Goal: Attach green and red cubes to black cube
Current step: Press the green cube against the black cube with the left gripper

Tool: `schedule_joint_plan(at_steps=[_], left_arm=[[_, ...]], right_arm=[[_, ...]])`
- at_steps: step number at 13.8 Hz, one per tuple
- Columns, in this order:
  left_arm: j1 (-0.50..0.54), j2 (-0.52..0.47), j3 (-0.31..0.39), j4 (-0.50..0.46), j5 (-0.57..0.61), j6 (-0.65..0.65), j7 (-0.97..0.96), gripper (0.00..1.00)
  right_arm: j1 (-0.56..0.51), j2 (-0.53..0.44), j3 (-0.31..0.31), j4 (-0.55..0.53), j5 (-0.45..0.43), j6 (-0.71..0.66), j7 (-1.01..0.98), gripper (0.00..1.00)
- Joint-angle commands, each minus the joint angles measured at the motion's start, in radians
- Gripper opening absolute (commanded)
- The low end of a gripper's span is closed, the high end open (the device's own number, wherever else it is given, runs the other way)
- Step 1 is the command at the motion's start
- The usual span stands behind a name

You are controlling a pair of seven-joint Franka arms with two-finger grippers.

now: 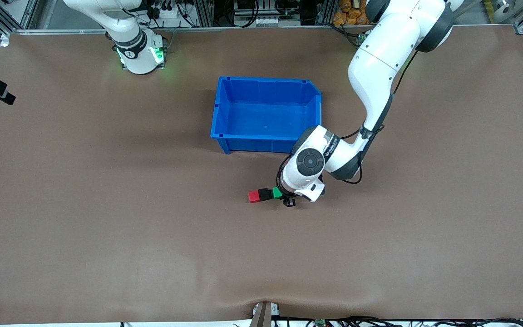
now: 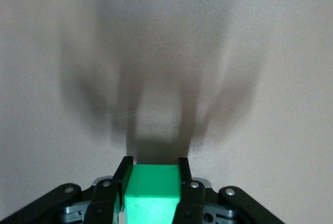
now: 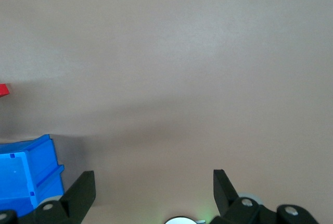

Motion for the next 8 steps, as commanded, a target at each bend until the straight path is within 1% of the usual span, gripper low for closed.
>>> schedule_joint_plan(at_steps=[1, 8], left_arm=[[-0.026, 0.021, 0.016, 0.033, -0.010, 0.017, -0.018, 0.00], [-0.032, 0.035, 0.018, 0.033, -0.010, 0.036, -0.017, 0.00]], right_arm=[[0.021, 0.011, 0.001, 0.017, -0.025, -0.005, -0.024, 1.00], [0.024, 0.008, 0.002, 0.013, -0.036, -0.008, -0.030, 1.00]])
